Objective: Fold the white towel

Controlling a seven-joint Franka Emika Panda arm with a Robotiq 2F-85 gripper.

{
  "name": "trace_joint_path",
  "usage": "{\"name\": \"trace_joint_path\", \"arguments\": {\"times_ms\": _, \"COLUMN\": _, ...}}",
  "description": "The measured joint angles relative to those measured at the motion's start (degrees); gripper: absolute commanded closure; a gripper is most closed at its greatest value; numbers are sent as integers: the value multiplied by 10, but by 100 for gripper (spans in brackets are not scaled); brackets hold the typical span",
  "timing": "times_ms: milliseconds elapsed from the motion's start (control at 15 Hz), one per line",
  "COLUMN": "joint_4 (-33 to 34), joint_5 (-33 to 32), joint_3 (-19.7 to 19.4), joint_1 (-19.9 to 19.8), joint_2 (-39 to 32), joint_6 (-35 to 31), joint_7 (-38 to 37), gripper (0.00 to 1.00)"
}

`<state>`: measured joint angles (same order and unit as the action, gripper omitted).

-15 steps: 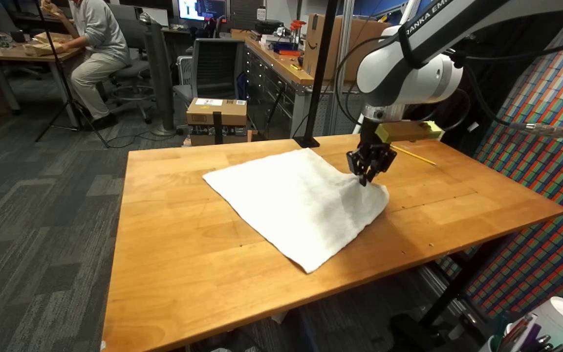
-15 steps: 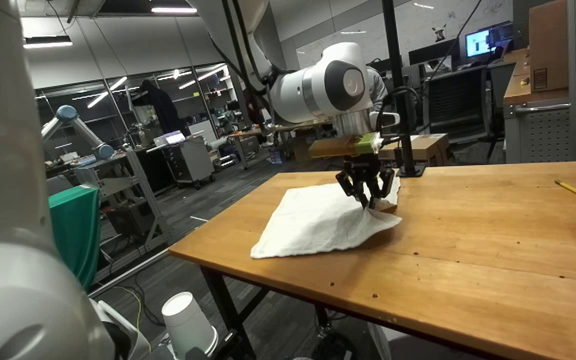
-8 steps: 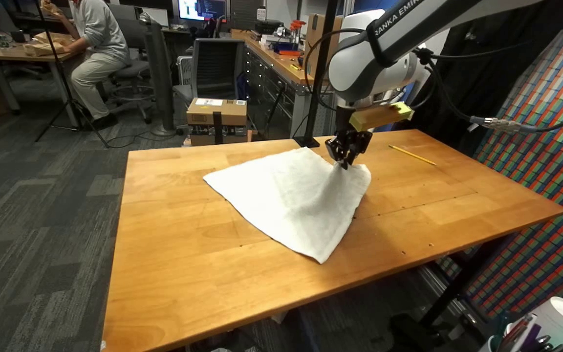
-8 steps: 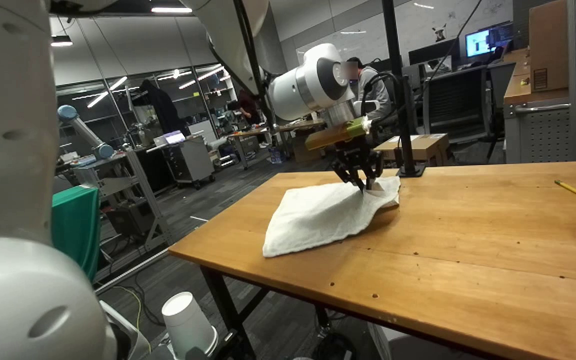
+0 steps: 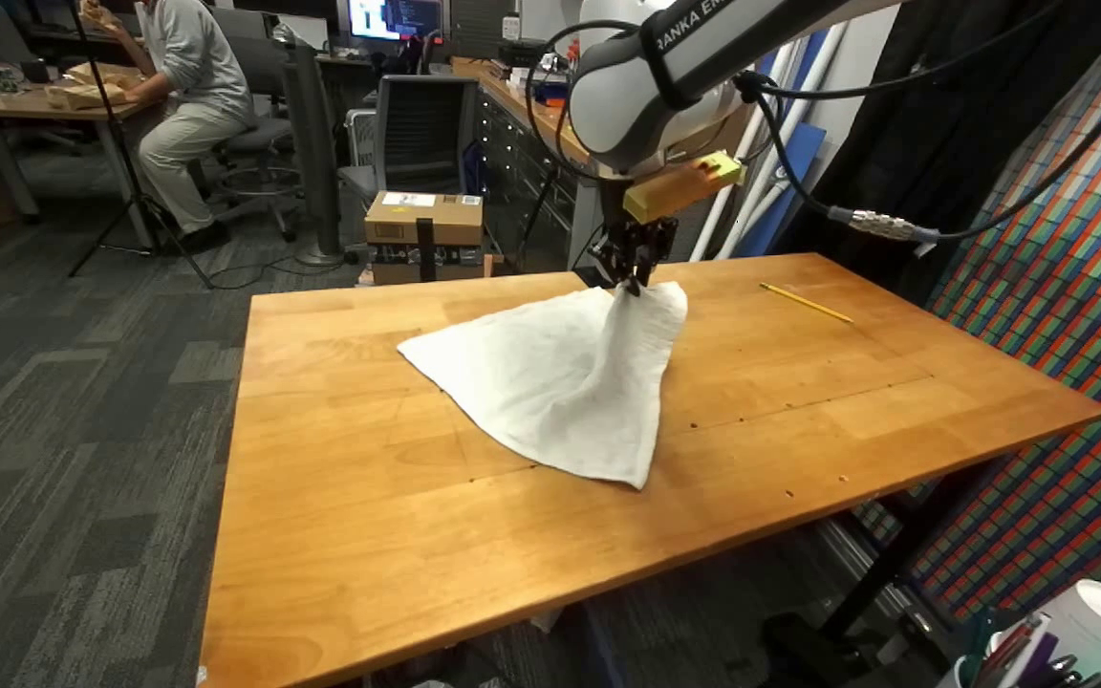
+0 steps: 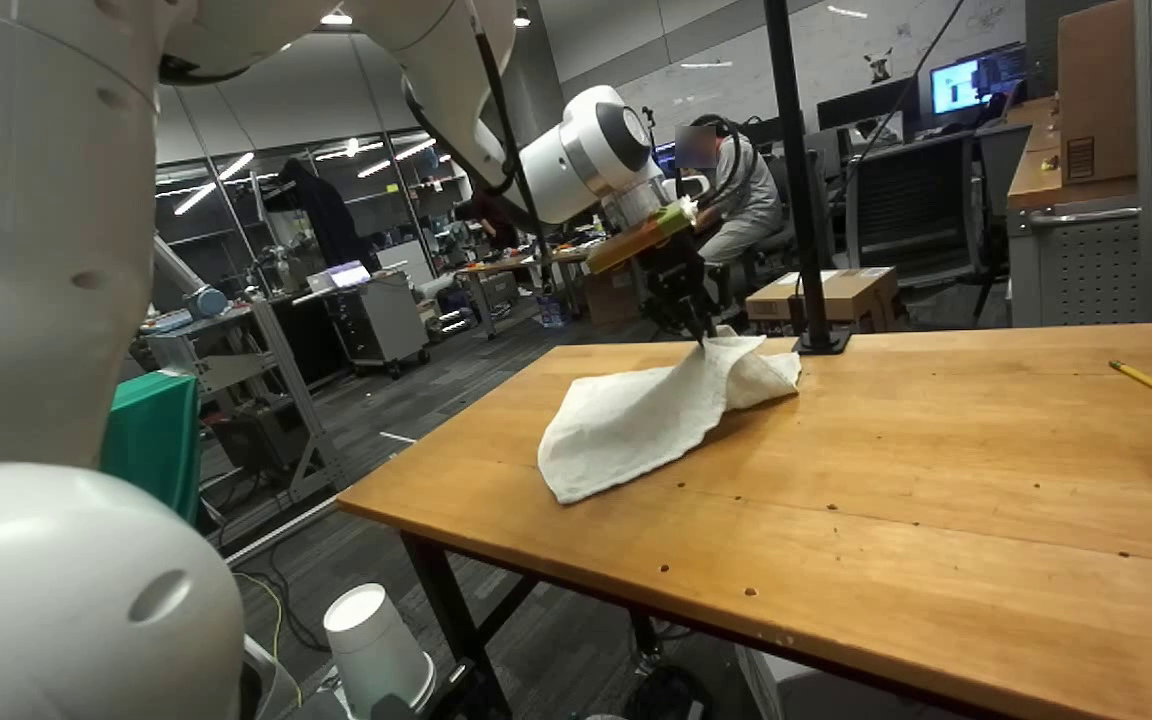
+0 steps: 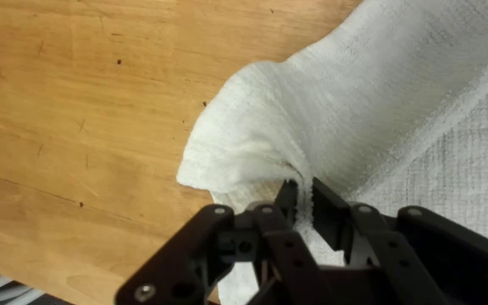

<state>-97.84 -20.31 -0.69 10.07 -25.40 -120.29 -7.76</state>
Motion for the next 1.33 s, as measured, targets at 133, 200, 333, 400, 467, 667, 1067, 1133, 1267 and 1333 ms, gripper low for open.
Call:
{"name": "trace_joint_path", "arguments": {"times_ms": 133, "joint_4": 37, "joint_5": -11, "joint_3": 3, "joint_1": 17, "joint_2": -8, "joint_6": 30, "joint_7": -6, "gripper": 95}}
{"name": "trace_joint_path", "arguments": {"times_ms": 200, "joint_4": 57, "joint_5": -15, "joint_3": 5, "joint_1": 27, "joint_2": -13, "joint_6": 44, "joint_7": -8, "gripper": 95}}
{"name": "trace_joint_path", "arguments": {"times_ms": 333, "joint_4": 94, "joint_5": -26, "joint_3": 11, "joint_1": 48, "joint_2": -29, "joint_6": 71, "joint_7": -9, "gripper": 95}}
{"name": "trace_joint_path", "arguments": {"times_ms": 400, "joint_4": 112, "joint_5": -34, "joint_3": 14, "joint_1": 59, "joint_2": -39, "joint_6": 83, "joint_7": -10, "gripper": 95}}
{"name": "trace_joint_path", "arguments": {"times_ms": 467, "joint_4": 129, "joint_5": -40, "joint_3": 16, "joint_1": 70, "joint_2": -50, "joint_6": 95, "joint_7": -10, "gripper": 95}}
{"name": "trace_joint_path", "arguments": {"times_ms": 667, "joint_4": 176, "joint_5": -61, "joint_3": 18, "joint_1": 98, "joint_2": -86, "joint_6": 127, "joint_7": -10, "gripper": 95}}
{"name": "trace_joint_path", "arguments": {"times_ms": 1067, "joint_4": 249, "joint_5": -107, "joint_3": 18, "joint_1": 136, "joint_2": -145, "joint_6": 177, "joint_7": -7, "gripper": 95}}
{"name": "trace_joint_path", "arguments": {"times_ms": 1133, "joint_4": 258, "joint_5": -114, "joint_3": 18, "joint_1": 142, "joint_2": -152, "joint_6": 186, "joint_7": -6, "gripper": 95}}
{"name": "trace_joint_path", "arguments": {"times_ms": 1267, "joint_4": 275, "joint_5": -131, "joint_3": 18, "joint_1": 154, "joint_2": -161, "joint_6": 203, "joint_7": -5, "gripper": 95}}
{"name": "trace_joint_path", "arguments": {"times_ms": 1333, "joint_4": 283, "joint_5": -137, "joint_3": 18, "joint_1": 161, "joint_2": -163, "joint_6": 212, "joint_7": -5, "gripper": 95}}
